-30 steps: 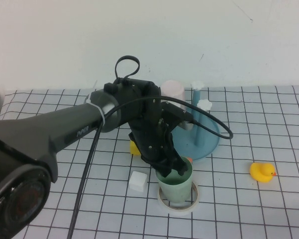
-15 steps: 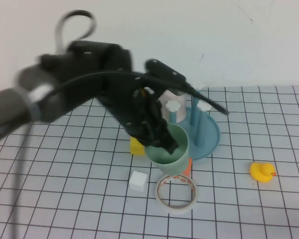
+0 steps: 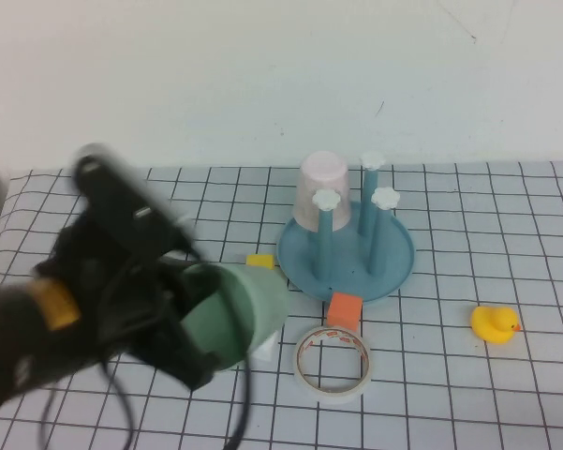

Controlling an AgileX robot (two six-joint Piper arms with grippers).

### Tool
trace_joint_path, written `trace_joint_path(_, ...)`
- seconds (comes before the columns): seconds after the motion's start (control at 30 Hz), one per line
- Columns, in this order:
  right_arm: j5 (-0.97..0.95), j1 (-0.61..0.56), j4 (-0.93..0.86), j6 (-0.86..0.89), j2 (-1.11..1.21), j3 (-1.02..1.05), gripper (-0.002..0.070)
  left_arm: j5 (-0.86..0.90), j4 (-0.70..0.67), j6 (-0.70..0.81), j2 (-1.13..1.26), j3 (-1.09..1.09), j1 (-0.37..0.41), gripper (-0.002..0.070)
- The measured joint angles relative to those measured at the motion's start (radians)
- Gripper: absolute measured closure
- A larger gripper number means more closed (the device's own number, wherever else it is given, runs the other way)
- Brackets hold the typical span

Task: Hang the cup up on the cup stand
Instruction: Adjust the cup with two arms

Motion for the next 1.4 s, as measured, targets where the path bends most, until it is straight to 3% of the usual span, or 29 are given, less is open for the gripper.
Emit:
trace_joint_path(0.27,0.088,0.0,0.19,-0.004,0.0,0.0,0.0678,-0.476,-0.009,-0.014,-0.124,0.228,0.0,0.0664)
trace_joint_path(0.6,0.219,0.0,0.598,-0.173,0.071,0.0,0.0678,-1.094,0.001,-0.115,0.081,0.251,0.0,0.0664)
trace_joint_path(0.93,0.372,0.0,0.65,-0.474,0.492,-0.29,0.0652,-1.37,0.27,-0.186,0.253,0.251,0.0,0.0664)
trace_joint_path(1.03,0.447,0.0,0.696,-0.549,0.653,-0.391,0.054,-1.405,0.333,-0.188,0.258,0.251,0.0,0.0664)
trace_joint_path(1.23,0.612,0.005,0.752,-0.594,0.97,-0.538,0.0087,-1.421,0.351,-0.213,0.258,0.251,0.0,0.0664)
trace_joint_path(1.3,0.622,0.033,0.756,-0.594,1.062,-0.588,0.0028,-1.421,0.352,-0.226,0.258,0.251,0.0,0.0664)
trace_joint_path(1.4,0.602,0.113,0.756,-0.594,1.168,-0.666,-0.0003,-1.421,0.354,-0.235,0.258,0.251,0.0,0.0664)
